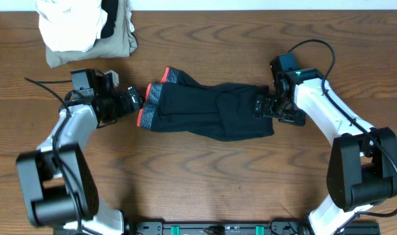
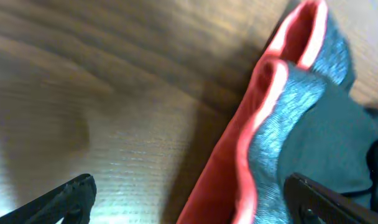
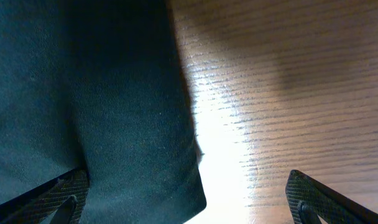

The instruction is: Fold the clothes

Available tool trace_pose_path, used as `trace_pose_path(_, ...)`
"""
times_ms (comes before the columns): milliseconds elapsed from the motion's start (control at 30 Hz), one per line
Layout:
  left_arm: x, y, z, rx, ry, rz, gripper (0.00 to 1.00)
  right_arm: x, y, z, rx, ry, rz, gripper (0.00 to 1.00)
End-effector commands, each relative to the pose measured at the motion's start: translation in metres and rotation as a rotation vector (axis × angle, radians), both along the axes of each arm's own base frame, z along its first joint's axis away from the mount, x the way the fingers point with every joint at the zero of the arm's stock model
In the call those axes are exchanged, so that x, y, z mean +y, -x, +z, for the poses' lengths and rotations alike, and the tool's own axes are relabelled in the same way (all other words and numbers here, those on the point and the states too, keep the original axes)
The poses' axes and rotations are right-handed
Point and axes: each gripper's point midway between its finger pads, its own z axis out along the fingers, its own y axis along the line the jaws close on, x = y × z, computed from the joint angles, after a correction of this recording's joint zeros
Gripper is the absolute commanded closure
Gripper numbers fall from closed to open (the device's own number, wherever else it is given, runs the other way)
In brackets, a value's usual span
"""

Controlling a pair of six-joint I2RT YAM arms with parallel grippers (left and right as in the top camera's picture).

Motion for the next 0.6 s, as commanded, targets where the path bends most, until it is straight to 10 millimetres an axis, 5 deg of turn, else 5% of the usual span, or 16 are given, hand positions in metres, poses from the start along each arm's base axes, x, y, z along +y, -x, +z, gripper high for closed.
trace_pose_path(0, -0.011, 0.004, -0.010, 0.015, 0.078, -0.046, 0.02, 0.001, 0.000, 0.015, -0.035, -0.019, 0.000, 0.01)
trace_pose_path(267, -0.011, 0.002, -0.012, 0.009, 0.076, -0.050, 0.02, -0.001, 0.010, 0.058, -0.115, -0.038, -0.009, 0.01)
trace_pose_path(567, -0.028, 0.007, -0.021, 0.040, 0.112, -0.090, 0.02, -0.006, 0.032, 0.160, -0.411, -0.108, -0.019, 0.01)
